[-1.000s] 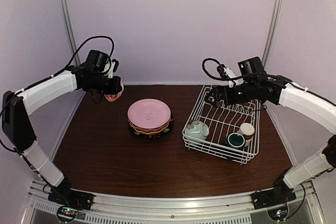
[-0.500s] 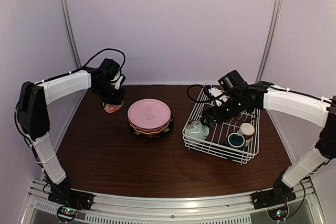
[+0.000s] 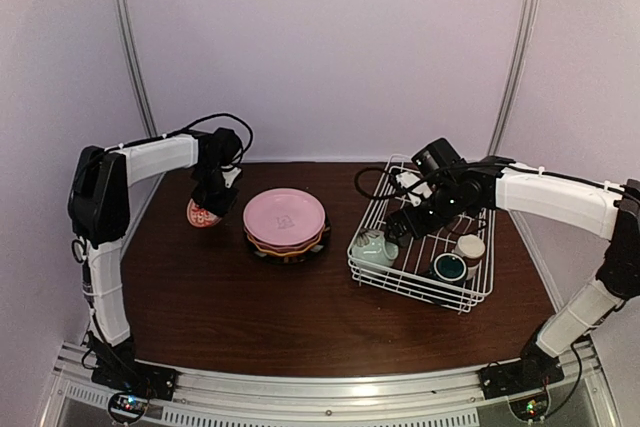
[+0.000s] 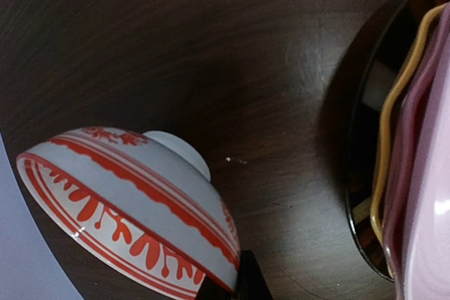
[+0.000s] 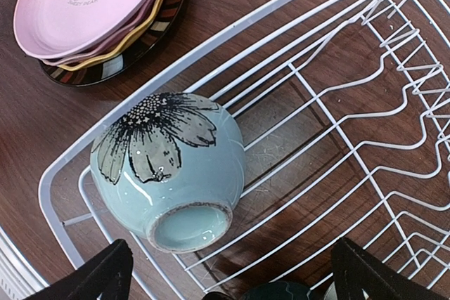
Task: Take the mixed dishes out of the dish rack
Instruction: Place the bowl at the center of the board.
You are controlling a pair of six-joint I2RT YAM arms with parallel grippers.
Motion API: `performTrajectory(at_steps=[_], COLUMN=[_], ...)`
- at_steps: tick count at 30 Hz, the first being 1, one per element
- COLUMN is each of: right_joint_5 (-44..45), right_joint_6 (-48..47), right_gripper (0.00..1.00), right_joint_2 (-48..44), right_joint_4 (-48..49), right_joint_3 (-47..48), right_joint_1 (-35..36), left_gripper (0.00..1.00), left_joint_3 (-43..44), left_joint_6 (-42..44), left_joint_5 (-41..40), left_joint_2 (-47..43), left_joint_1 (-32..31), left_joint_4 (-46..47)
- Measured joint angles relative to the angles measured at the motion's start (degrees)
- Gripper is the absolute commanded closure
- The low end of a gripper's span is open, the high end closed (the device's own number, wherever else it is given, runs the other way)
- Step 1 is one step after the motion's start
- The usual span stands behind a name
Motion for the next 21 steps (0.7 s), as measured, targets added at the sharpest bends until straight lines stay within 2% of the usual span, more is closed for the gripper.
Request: performTrajectory(at_steps=[9, 17, 21], right_joint_5=[0.04, 0.04, 0.04], right_joint_6=[-0.02, -0.04, -0.28], right_gripper=[0.00, 0.00, 0.00], right_joint_2=[0.09, 0.72, 0.72], right_joint_4=[-0.70, -1.07, -1.20], right_joint_3=[0.00, 0.00, 0.00], right_joint_1=[0.00, 0.02, 0.44], left_gripper=[0.99, 0.73, 0.66], left_joint_3=[0.96, 2.25, 2.97], left_joint_6=[2.51, 3.34, 3.37], left_joint_5=[-1.97, -2.23, -2.47], left_joint_2=[2.95, 2.99, 2.99], left_joint_1=[0.02, -0.02, -0.09], left_joint_4=[-4.42, -5.53, -5.51])
